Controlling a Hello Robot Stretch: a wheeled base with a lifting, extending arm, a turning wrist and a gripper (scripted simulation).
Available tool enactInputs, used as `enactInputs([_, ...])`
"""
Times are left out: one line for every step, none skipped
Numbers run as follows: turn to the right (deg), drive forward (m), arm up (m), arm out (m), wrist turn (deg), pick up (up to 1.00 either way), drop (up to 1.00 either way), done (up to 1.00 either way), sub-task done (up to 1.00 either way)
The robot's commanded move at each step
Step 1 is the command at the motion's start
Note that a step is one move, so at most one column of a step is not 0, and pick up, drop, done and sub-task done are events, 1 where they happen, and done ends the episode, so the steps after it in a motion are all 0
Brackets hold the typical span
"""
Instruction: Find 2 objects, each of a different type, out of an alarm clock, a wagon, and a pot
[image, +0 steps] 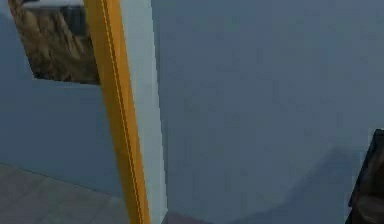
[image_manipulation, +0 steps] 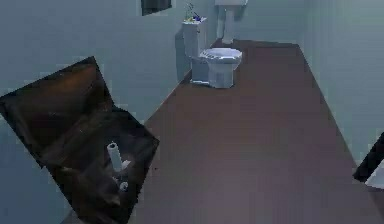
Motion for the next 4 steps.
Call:
enactInputs([45.0,0.0,0.0,0.0,0.0,0.0,0.0,0.0,0.0])
enactInputs([33.0,0.0,0.0,0.0,0.0,0.0,0.0,0.0,0.0])
enactInputs([0.0,0.1,0.0,0.0,0.0,0.0,0.0,0.0,0.0])
enactInputs([-45.0,0.0,0.0,0.0,0.0,0.0,0.0,0.0,0.0])
